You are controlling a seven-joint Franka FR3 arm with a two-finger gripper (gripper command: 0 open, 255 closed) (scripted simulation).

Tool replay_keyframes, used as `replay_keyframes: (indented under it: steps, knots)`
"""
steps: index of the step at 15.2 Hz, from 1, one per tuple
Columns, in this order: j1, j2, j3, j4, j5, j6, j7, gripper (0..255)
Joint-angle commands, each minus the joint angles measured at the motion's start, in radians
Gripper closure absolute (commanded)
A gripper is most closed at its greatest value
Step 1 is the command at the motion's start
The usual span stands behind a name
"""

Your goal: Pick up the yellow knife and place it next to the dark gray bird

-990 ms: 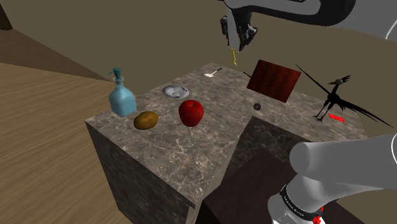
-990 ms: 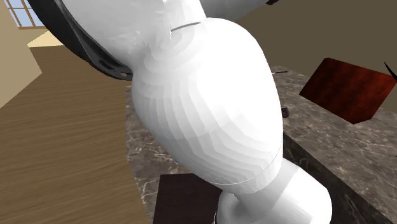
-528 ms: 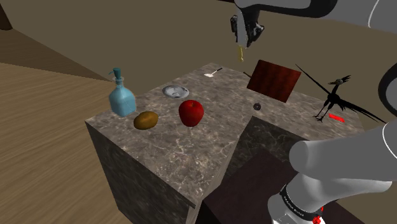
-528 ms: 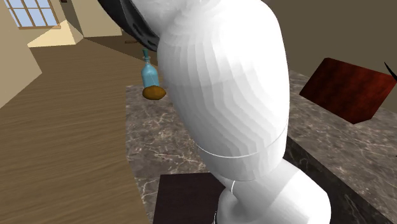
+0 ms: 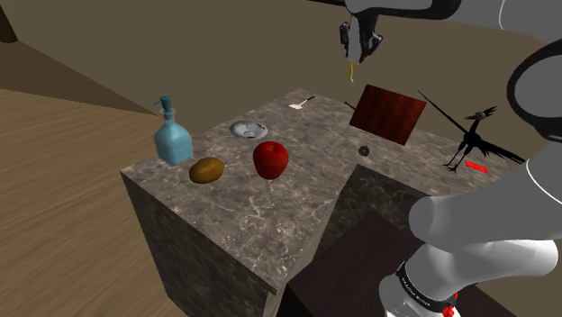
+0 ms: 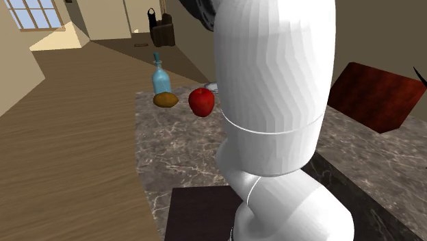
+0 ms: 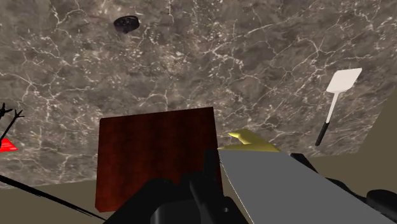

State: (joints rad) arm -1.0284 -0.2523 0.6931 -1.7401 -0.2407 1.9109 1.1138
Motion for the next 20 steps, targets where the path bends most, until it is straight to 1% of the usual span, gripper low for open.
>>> replay_keyframes:
  steps: [1, 5, 7, 8, 20]
  knots:
    - [-0.019, 0.052, -0.003, 0.038, -0.028, 0.009, -0.016, 255]
    - [-0.049, 0.175, 0.0, 0.137, -0.098, 0.014, -0.038, 255]
    - [-0.056, 0.243, 0.001, 0.198, -0.138, 0.009, -0.047, 255]
    - [-0.056, 0.258, 0.0, 0.211, -0.147, 0.007, -0.049, 255]
    - [-0.068, 0.214, -0.016, 0.01, -0.137, 0.173, -0.01, 255]
